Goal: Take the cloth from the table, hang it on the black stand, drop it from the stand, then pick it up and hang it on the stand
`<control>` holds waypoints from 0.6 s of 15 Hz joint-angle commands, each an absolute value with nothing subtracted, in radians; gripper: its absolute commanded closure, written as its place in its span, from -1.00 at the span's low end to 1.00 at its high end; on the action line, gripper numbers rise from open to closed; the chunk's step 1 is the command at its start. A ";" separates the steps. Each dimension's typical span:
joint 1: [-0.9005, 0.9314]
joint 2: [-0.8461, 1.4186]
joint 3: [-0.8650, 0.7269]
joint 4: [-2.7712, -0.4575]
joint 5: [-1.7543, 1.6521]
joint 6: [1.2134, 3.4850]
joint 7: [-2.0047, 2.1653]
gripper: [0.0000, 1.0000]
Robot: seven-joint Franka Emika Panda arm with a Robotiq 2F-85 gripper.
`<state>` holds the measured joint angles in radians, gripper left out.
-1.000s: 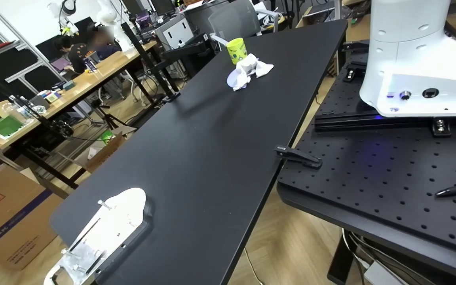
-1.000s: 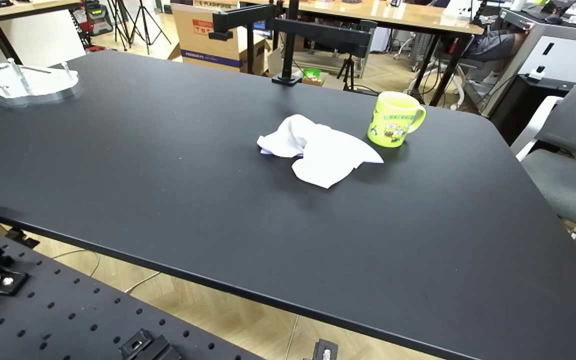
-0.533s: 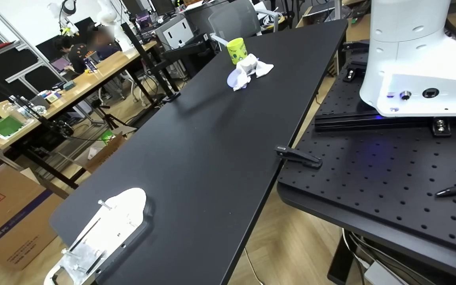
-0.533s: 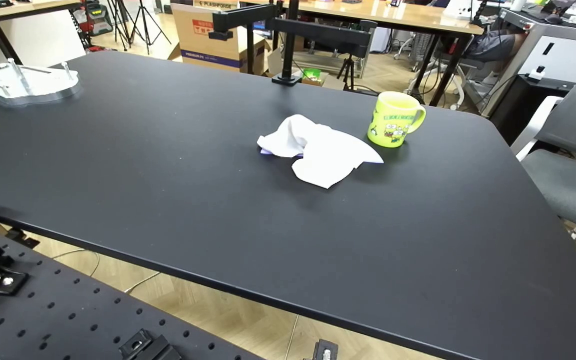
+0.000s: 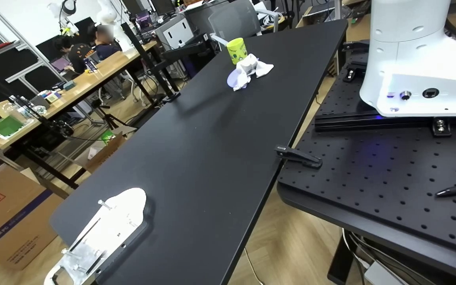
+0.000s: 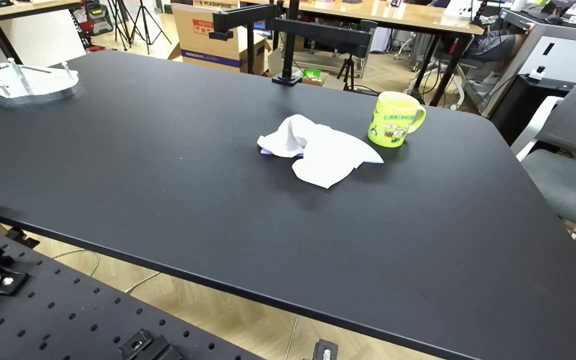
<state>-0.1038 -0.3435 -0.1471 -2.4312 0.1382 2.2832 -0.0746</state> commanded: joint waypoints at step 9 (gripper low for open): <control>-0.166 -0.276 -0.140 -2.438 0.059 2.392 0.046 -1.00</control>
<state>-0.1238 -0.3162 -0.1469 -2.4359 0.1069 2.3321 -0.0476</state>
